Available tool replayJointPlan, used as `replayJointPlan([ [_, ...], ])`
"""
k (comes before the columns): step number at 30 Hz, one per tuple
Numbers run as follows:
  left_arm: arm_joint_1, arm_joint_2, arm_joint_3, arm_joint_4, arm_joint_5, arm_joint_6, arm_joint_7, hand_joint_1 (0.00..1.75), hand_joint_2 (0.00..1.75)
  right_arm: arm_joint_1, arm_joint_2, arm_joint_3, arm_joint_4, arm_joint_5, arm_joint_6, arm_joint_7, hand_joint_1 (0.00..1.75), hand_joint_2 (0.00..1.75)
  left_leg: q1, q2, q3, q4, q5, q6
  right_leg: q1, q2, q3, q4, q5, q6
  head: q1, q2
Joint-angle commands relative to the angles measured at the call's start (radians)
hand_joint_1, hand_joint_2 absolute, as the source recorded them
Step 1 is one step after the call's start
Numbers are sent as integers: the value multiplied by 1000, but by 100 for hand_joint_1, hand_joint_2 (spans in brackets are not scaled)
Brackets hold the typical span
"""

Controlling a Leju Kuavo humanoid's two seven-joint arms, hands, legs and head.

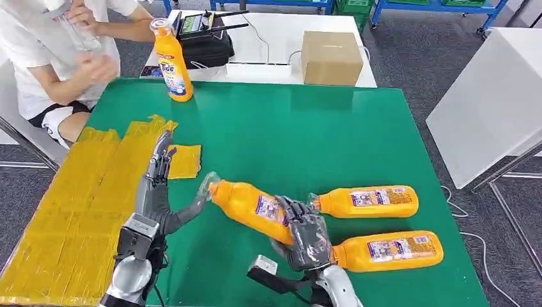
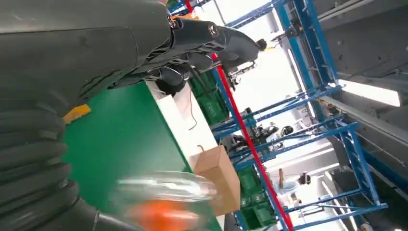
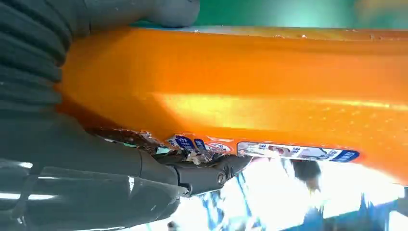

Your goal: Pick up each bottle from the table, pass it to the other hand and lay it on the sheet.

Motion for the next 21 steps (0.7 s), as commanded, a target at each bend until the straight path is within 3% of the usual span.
replayJointPlan([
  [1,-6,-9,-37,39,14,-31,26,0,175,82,63,-159,-201,-138,-107,-170,175,175,-1,-1,1,-1,-1,0,-1,-1,1,0,-1,-1,0,0],
  [5,-7,-16,-44,58,25,-25,49,0,175,97,81,-188,-231,-175,-133,-228,175,175,-2,-2,3,-3,-1,0,-2,-1,2,-1,-2,-2,0,0],
  [16,-7,-16,-44,58,25,-25,49,0,175,97,81,-188,-231,-175,-133,-228,175,175,-1,-1,1,-2,-1,0,-1,0,0,-1,-1,-1,0,0],
  [18,-17,1,-52,89,60,-91,138,0,175,110,112,-226,-240,-211,-133,-294,175,175,-1,-1,2,-2,-1,0,-1,-1,1,-1,-1,-2,0,0],
  [21,-36,34,-60,163,209,-296,216,0,175,111,110,-233,-225,-230,-133,-309,175,175,-2,-2,4,-4,-1,0,-2,-2,2,-2,-2,-2,0,0],
])
